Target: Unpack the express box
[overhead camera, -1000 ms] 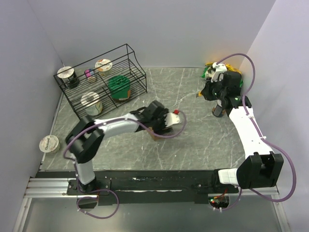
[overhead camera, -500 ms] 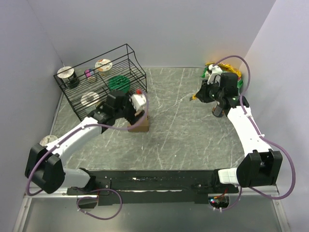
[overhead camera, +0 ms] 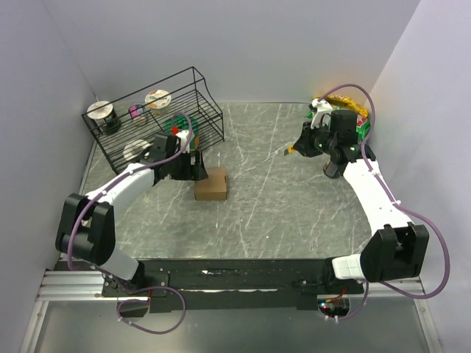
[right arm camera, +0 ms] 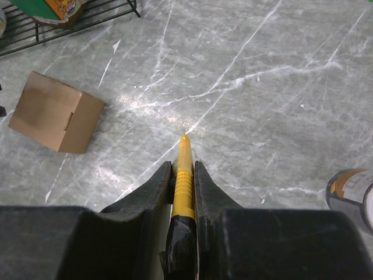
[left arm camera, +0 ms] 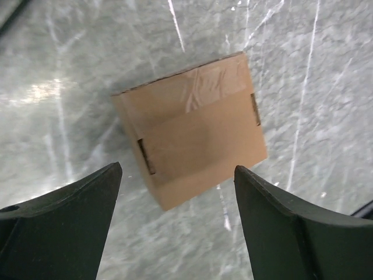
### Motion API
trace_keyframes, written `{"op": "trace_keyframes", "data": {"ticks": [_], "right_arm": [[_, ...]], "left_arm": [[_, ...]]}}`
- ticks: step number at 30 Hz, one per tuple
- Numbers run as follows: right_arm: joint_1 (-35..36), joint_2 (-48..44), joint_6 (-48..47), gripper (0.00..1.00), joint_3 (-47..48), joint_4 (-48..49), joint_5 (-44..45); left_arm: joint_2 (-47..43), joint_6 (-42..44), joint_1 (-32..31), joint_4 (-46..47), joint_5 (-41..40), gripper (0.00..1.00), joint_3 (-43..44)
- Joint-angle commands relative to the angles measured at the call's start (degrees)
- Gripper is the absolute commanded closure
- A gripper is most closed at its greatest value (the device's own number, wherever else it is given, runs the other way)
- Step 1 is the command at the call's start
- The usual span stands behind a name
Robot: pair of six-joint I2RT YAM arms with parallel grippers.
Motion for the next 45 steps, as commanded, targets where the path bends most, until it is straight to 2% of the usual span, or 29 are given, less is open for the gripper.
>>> {"op": "trace_keyframes", "data": {"ticks": [1, 7, 9, 13, 15, 19, 22, 27, 29, 33, 36, 41, 42, 45], "right_arm": [[0.5, -1.12, -1.3, 1.0, 2.0, 0.37, -0.62], [0.5, -1.82, -6.38, 1.0, 3.4, -2.26, -5.26], [0.5, -1.82, -8.24, 1.0, 5.07, -3.84, -10.1], [0.41, -2.52, -9.74, 1.0, 6.83, -6.13, -13.53], [0.5, -3.66, -11.14, 1.0, 7.19, -7.27, -14.85], [0.59, -6.83, -13.34, 1.0, 4.99, -6.31, -13.46], [0.5, -8.15, -9.14, 1.0, 3.94, -5.87, -9.34], [1.46, -10.96, -5.7, 1.0, -0.89, -4.11, -7.03], [4.27, -12.1, -6.57, 1.0, -2.48, -4.9, -5.37], [10.42, -13.34, -10.25, 1.0, -2.75, -4.73, -0.64], [14.55, -12.02, -14.11, 1.0, -0.99, -4.56, 0.17], [17.37, -5.61, -11.77, 1.0, 4.62, -1.39, -0.35], [18.07, -4.47, -11.76, 1.0, 5.68, -1.3, -1.05], [21.14, 0.1, -13.24, 1.0, 8.85, -0.16, 3.41]], "left_arm": [[3.77, -6.71, -0.15, 4.06, 3.17, 0.17, 2.23], [10.72, -4.17, 0.02, 1.0, 1.41, 0.26, 5.48], [11.43, -3.38, 0.02, 0.99, 3.78, 0.3, 5.74], [12.57, -0.4, -0.41, 2.05, 8.79, 0.43, 5.83], [13.01, 1.71, -1.2, 2.75, 10.98, 0.45, 6.1], [14.85, 10.31, -4.19, 2.67, 14.95, 0.46, 7.67], [16.26, 13.14, -5.51, 1.34, 17.92, 0.46, 8.82], [17.76, 12.89, -8.32, 0.11, 22.15, 0.44, 10.05], [17.5, 12.19, -8.41, 0.2, 21.73, 0.42, 10.4], [13.65, 10.79, -2.29, -0.59, 24.97, 0.32, 10.58], [12.84, 9.72, 1.68, -0.86, 28.83, 0.3, 9.71], [15.03, 6.66, 1.96, 4.66, 36.65, 0.33, 7.77], [15.56, 5.08, 1.61, 6.08, 40.4, 0.34, 7.33], [16.96, 6.29, 0.9, 7.06, 41.06, 0.34, 7.06]]}}
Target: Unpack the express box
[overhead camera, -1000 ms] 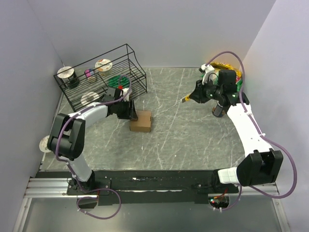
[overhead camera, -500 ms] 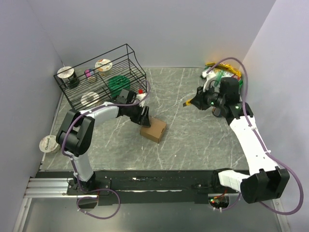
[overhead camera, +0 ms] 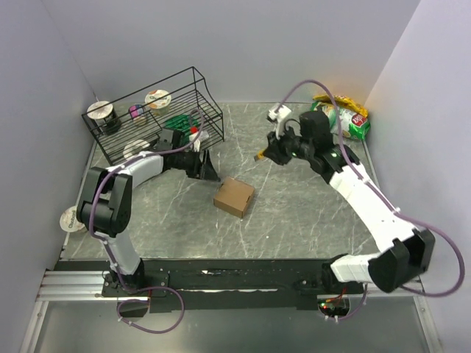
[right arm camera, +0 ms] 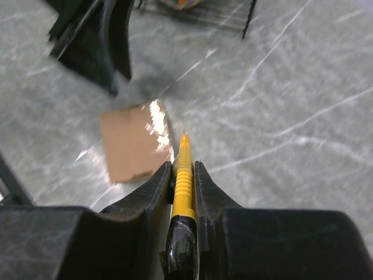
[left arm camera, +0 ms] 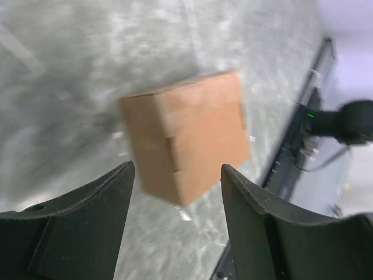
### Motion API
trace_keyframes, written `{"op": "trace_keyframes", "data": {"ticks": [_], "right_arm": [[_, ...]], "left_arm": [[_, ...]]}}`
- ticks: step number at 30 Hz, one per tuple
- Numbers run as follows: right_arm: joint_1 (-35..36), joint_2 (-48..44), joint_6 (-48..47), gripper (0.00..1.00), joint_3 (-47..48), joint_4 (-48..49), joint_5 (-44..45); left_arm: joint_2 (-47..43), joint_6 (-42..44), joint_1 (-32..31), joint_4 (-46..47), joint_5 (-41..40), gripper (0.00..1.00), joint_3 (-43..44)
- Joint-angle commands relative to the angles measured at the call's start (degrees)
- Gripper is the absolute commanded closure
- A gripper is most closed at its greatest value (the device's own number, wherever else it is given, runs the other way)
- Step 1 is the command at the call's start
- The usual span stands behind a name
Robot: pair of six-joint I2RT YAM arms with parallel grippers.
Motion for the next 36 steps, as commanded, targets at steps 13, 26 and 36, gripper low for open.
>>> {"op": "trace_keyframes", "data": {"ticks": [13, 26, 36], "right_arm": [[5.89, 16.26, 2.68, 1.0, 10.64, 6.2, 2.59], [12.48, 18.11, -1.43, 1.0, 3.08, 17.01, 1.62], [13.1, 18.46, -7.78, 1.0, 1.14, 18.16, 2.06]], "left_arm": [[11.43, -1.99, -2.47, 0.76, 3.02, 0.41, 4.91], [14.24, -0.41, -2.47, -1.34, 4.43, 0.45, 5.87], [15.56, 0.11, -2.47, -2.49, 4.96, 0.45, 6.84]]}}
